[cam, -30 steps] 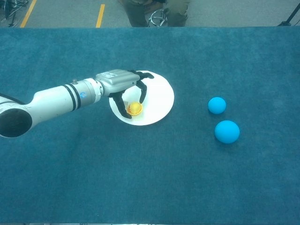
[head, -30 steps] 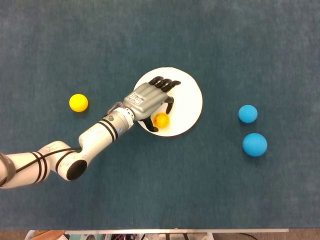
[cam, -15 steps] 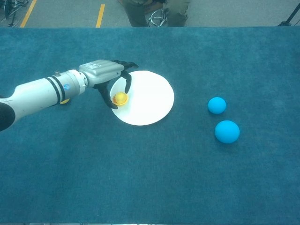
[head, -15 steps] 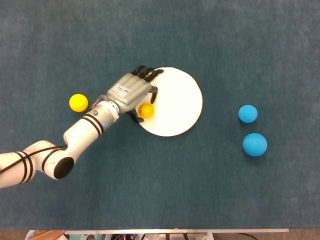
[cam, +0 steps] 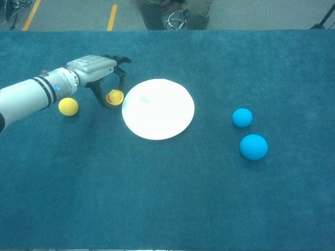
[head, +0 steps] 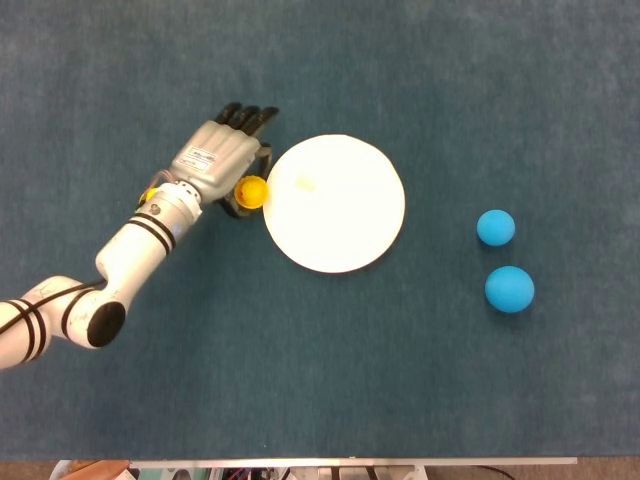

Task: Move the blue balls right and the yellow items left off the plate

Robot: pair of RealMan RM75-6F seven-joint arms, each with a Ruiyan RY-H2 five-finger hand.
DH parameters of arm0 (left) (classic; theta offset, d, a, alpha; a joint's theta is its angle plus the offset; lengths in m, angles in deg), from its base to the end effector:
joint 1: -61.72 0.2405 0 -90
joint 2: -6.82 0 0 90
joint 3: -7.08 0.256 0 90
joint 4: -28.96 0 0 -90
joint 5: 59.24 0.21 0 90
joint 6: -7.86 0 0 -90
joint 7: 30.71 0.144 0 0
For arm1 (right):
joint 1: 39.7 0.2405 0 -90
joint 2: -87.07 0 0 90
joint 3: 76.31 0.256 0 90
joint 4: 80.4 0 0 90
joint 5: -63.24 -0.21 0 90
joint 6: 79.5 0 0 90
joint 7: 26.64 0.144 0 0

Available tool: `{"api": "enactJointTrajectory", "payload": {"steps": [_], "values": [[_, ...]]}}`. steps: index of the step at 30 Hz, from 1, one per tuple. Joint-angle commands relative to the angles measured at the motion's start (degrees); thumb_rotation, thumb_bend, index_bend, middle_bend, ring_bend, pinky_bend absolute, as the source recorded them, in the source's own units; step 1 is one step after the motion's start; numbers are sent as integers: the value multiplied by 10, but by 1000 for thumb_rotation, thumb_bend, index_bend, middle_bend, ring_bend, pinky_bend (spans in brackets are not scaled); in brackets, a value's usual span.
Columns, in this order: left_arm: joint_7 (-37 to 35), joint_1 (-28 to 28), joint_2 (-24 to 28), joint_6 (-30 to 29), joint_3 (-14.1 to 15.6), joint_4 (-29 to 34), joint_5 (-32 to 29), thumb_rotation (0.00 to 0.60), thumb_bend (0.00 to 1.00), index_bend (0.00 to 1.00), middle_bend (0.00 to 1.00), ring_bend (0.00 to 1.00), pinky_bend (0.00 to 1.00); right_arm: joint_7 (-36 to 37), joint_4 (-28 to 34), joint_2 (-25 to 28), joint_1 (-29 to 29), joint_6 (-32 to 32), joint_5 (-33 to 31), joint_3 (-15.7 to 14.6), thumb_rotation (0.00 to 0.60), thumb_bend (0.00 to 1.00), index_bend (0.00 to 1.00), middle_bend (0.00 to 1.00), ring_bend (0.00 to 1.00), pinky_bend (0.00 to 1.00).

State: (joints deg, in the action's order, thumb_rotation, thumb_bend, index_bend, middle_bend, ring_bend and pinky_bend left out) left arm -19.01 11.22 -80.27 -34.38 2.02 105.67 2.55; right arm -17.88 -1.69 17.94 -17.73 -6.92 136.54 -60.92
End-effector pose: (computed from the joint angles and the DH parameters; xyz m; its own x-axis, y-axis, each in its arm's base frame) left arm -0.1607 0.3698 -0.0291 0.5372 0.4048 0.7400 0.8250 -0.4349 -0.3610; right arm -0.2920 -0.3234 0.1791 0.2839 0.1430 0.9481 -0.9560 -0.0335 0.2913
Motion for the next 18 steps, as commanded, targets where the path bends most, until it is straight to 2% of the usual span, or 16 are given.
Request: {"api": "enactJointTrajectory", "payload": {"steps": [1,18], "values": [[5,4,2,0,-1,-10,-13,600,11,492,0,0,0,0,0,0,-1,0,0,0,600,0,309,156,25,44],[14,26,10,1,2,-54,-43,600,11,492,0,0,0,6,-8,-5,-4,-2,-1,-3,600,0,309,156,25,44]]}}
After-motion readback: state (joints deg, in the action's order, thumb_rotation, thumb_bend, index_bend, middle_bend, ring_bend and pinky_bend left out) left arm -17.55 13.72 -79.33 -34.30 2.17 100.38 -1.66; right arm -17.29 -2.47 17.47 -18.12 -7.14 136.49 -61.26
